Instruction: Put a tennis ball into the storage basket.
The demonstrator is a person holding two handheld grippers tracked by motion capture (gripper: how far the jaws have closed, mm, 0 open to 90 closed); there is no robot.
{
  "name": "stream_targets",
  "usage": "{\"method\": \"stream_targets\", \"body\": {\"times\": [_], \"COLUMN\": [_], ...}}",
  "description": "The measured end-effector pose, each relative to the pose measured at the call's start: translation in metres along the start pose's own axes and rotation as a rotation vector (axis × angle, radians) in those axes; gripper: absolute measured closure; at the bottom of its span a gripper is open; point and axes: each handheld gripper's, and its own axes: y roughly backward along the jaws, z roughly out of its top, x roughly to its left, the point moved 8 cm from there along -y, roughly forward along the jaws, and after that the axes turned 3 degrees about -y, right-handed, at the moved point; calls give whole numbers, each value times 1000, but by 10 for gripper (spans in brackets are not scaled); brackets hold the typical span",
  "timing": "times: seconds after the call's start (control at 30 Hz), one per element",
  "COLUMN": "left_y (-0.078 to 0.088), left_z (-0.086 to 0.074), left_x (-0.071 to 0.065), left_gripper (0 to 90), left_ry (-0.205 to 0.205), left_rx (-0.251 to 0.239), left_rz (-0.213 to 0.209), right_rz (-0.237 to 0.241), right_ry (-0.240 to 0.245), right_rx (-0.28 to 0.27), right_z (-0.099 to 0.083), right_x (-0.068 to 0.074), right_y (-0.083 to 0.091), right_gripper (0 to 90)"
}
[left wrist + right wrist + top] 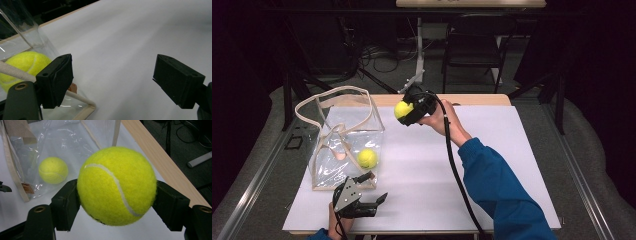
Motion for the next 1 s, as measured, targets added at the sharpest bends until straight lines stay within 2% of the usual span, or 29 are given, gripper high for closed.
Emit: {"method": "stream_targets", "body": {"times": [1.0], "left_y": [0], "left_z": [0], "left_x": [0], "left_gripper": [158], "left_ry": [-3], "left_rx": [-2], "left_rz": [-4], "right_rz": [4], "right_ry": [11], "right_rx": [-54], "right_z": [30], "right_x": [3], "right_y": [15], "right_gripper": [266]}}
